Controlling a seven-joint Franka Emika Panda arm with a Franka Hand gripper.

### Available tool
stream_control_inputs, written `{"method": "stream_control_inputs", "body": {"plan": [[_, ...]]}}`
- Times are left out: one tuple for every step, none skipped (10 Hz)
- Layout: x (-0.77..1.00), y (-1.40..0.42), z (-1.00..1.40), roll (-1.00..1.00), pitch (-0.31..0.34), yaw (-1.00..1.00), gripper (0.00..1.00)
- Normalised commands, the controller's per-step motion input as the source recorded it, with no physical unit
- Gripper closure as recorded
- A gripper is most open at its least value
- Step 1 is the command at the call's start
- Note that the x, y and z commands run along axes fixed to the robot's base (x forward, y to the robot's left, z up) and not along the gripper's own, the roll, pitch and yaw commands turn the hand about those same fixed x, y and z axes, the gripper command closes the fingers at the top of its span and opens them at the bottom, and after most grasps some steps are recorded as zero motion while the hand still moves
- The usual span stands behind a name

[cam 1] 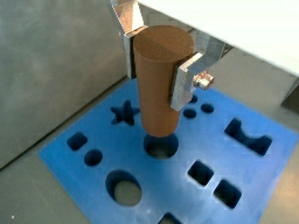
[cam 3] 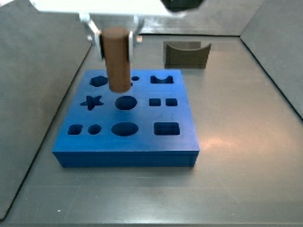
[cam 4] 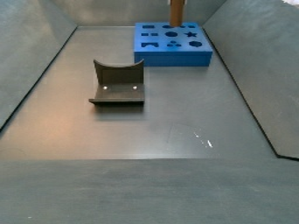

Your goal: Insert the round object.

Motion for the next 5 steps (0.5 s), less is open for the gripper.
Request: {"method": "stream_control_inputs", "body": {"plan": [[0.22,-0.06,-0.65,0.00,0.121,0.00,1.00],[0.17,-0.04,-0.56,0.00,0.111,0.00,1.00],[0.20,-0.01,-0.55,0.00,0.121,0.00,1.00],[0.16,0.00,-0.50,0.00,0.106,0.00,1.00],[0.10,-0.04,-0.52,0.01,0.054,0.00,1.00]]}}
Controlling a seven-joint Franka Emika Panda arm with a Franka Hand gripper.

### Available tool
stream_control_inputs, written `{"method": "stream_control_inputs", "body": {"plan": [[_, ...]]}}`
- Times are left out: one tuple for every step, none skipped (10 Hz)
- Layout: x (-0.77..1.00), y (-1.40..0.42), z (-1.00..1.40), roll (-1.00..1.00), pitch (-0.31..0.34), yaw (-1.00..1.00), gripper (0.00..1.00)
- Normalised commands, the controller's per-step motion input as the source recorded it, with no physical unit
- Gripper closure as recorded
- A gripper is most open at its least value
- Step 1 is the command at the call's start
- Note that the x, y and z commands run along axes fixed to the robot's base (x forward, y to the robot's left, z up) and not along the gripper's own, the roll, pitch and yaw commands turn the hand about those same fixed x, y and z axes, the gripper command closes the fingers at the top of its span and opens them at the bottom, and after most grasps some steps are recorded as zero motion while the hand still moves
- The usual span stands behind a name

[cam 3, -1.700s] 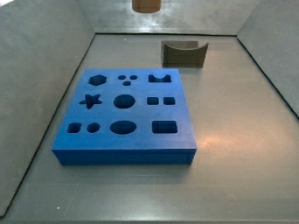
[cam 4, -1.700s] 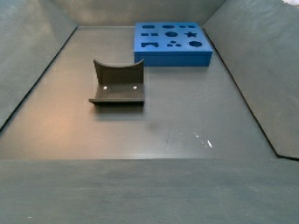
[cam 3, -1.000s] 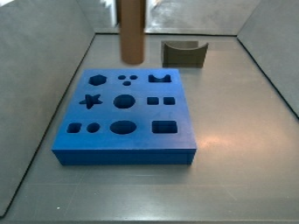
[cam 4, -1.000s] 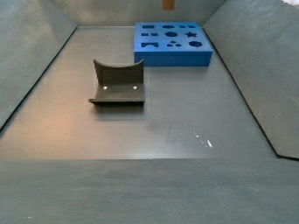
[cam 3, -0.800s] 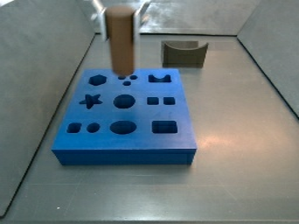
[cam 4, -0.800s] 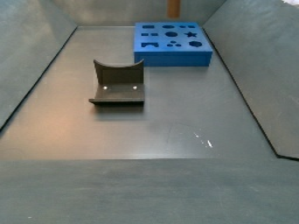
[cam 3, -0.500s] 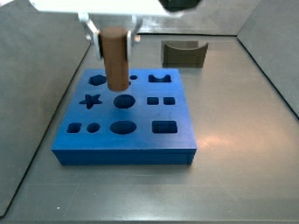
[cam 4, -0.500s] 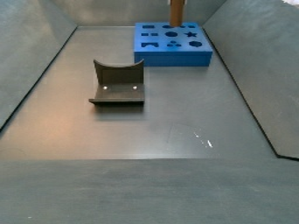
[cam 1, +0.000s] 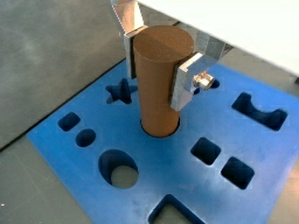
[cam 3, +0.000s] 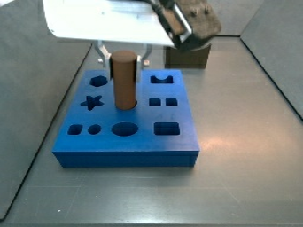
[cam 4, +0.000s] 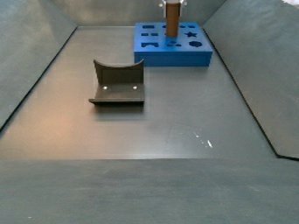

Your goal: Insert the round object.

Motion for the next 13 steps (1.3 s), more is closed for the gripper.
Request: {"method": "stream_control_inputs", "body": {"plan": [[0.15,-0.04,-0.57,0.00,0.069,0.00,1.00],[0.22,0.00,-0.71,0.00,0.104,0.00,1.00],[0.21,0.00,-0.79,0.00,0.103,-0.01,1.00],[0.24,0.00,-0.79,0.00,0.104,-0.04,1.00],[0.21,0.00,-0.89,0.00,0.079,-0.05,1.00],[0.09,0.00,-0.99,0.01,0.000,-0.05,1.00],[0.02,0.00,-1.00,0.02,-0.090,-0.04,1.00],[-0.05,-0.03,-0.73,0.07,-0.253,-0.05,1.00],[-0.12,-0.04,-0.63,0.09,-0.304,-0.05,1.00],[-0.03,0.00,-0.54,0.23,-0.260,0.00,1.00],[-0.03,0.00,-0.57,0.23,-0.240,0.00,1.00],[-0.01,0.00,-0.58,0.20,-0.256,0.00,1.00],[-0.03,-0.02,-0.57,0.24,-0.239,0.00,1.00]]}}
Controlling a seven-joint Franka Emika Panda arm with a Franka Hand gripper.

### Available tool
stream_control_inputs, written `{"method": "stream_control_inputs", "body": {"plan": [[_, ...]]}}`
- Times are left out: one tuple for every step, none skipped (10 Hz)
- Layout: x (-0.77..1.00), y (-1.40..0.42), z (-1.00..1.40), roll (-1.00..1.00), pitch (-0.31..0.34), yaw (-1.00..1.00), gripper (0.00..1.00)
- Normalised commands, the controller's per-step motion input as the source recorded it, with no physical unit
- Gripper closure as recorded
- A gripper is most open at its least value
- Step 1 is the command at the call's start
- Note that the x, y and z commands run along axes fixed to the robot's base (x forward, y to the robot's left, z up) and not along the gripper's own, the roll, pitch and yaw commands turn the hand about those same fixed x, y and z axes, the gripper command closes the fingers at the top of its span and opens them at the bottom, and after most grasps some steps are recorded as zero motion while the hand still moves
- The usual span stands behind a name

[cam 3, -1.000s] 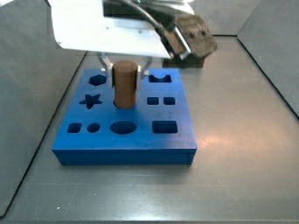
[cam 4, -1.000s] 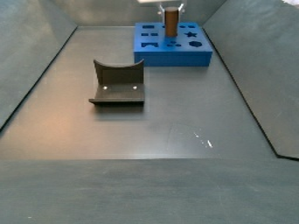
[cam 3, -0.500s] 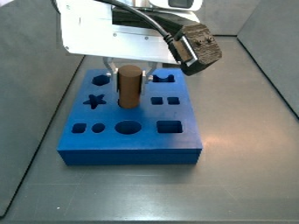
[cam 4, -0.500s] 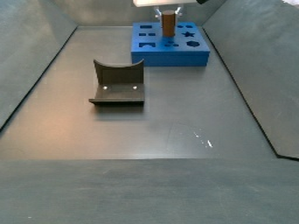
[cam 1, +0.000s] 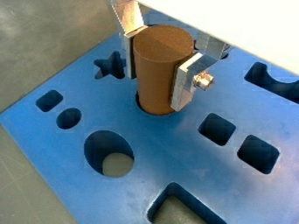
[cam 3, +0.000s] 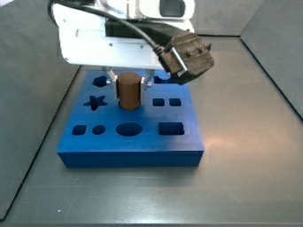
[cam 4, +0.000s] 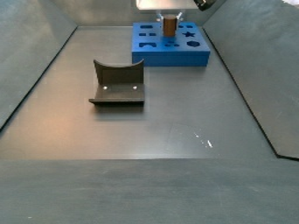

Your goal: Insert the round object.

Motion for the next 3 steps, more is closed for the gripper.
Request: {"method": "stream_control_inputs", "body": {"plan": [[0.00,0.00,-0.29,0.01,-0.053,-0.01,1.00],[0.00,0.07,0.00,-0.08,-0.036,0.00,1.00],[0.00,0.00,0.00,0.00,-0.007,0.00,1.00]]}}
